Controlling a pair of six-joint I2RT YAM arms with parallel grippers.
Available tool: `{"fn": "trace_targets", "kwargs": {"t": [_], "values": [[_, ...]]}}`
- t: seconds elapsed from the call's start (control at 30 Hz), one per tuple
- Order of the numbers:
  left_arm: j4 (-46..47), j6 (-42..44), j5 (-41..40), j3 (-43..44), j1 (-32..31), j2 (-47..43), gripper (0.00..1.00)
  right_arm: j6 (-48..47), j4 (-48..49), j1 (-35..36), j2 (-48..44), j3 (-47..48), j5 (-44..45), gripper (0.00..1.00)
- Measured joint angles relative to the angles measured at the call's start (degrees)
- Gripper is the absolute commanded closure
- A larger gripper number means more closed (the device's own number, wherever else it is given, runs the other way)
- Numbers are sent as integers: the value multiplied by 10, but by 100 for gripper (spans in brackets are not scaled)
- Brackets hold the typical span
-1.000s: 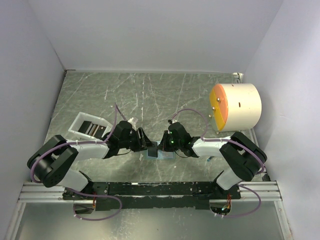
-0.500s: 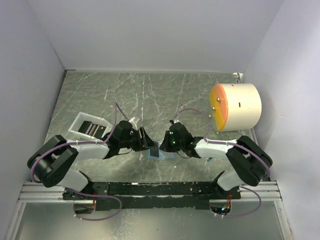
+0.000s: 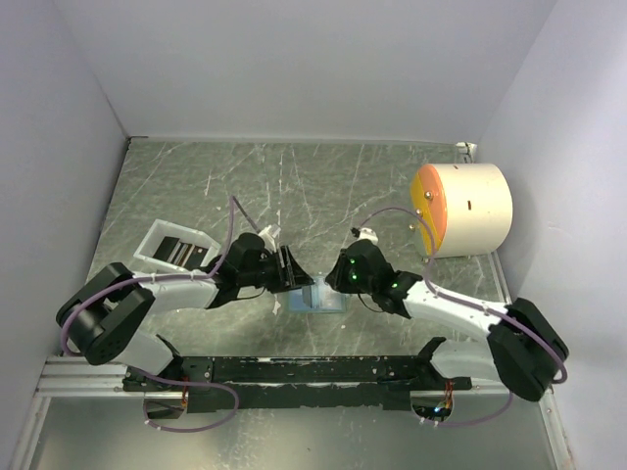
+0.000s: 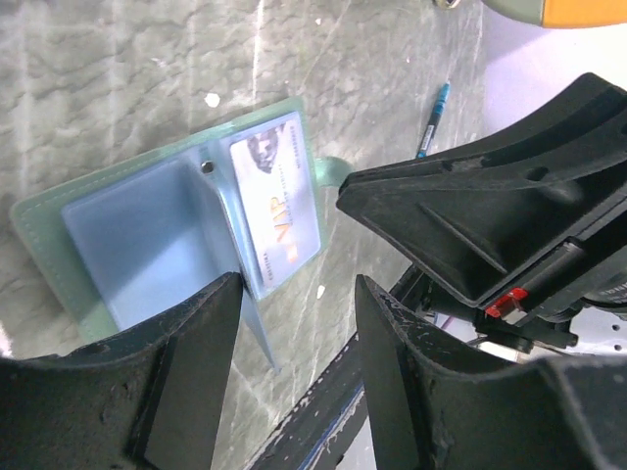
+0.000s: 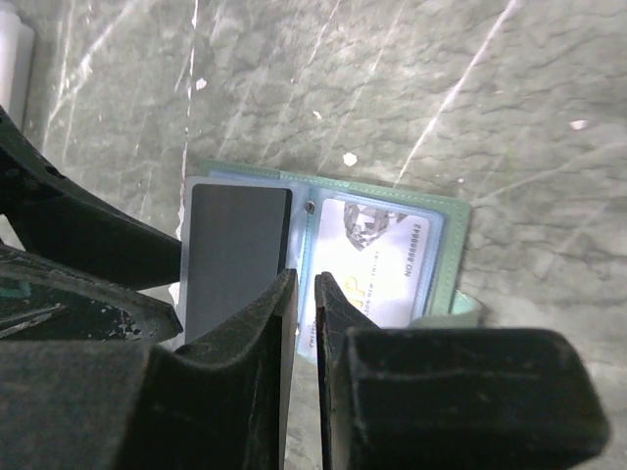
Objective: Put the credit cards into the card holder
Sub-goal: Turn over the card slot in the card holder.
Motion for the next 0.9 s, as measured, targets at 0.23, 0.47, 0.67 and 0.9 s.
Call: {"fn": "trace_targets", "kwargs": {"t": [0.23,0.47,0.67,0.9], "values": [[0,3,2,43,-17,25,39,9,-50,-1,-105,-17,65,83],[4,5,3,62,-29,59,39,12,-78,-2,-159,-20,100,79],[4,5,3,62,-30,64,39,12,-84,-2,-160,-27,99,73],[18,5,4,68,-36,97,38,12,-90,-2,-183,-27,99,61]]}}
